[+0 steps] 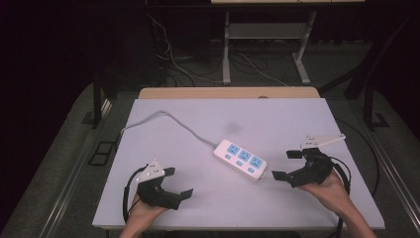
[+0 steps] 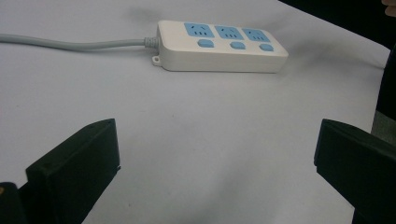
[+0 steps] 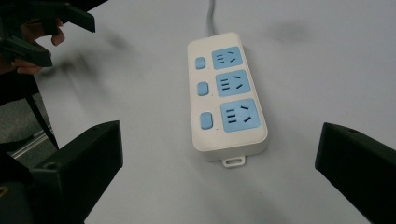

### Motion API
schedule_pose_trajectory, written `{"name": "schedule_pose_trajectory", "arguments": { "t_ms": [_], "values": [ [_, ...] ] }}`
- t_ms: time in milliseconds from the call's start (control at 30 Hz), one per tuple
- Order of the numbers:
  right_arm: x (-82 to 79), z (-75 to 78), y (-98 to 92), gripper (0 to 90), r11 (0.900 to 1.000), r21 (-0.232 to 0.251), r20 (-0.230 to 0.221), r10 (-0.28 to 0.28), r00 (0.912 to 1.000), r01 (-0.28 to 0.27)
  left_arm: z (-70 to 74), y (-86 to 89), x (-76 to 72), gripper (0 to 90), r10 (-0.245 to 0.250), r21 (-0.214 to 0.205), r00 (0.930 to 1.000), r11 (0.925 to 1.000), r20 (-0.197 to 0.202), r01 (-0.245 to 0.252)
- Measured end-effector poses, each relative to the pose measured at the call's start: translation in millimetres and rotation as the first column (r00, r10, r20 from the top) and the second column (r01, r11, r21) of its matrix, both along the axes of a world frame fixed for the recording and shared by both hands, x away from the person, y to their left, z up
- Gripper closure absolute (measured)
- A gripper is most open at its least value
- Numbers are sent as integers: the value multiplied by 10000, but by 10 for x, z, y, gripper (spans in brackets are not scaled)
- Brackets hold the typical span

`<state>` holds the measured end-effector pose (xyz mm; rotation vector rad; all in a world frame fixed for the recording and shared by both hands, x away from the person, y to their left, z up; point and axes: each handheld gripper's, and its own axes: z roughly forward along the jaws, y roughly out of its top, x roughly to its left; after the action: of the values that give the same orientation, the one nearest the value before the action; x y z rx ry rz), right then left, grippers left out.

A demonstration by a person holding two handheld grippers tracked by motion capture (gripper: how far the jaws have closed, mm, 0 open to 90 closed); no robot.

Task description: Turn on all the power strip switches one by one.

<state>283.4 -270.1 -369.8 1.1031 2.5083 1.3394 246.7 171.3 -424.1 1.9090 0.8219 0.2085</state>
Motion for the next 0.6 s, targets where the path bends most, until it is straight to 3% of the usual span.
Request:
{"name": "schedule_pose_trajectory", "arguments": {
  "t_ms": [600],
  "values": [
    [186,48,256,8,9953,-691,-264,664,9974,-681,-1,10,10,0,35,-53,10000,10000,-6,-35]
  ]
}}
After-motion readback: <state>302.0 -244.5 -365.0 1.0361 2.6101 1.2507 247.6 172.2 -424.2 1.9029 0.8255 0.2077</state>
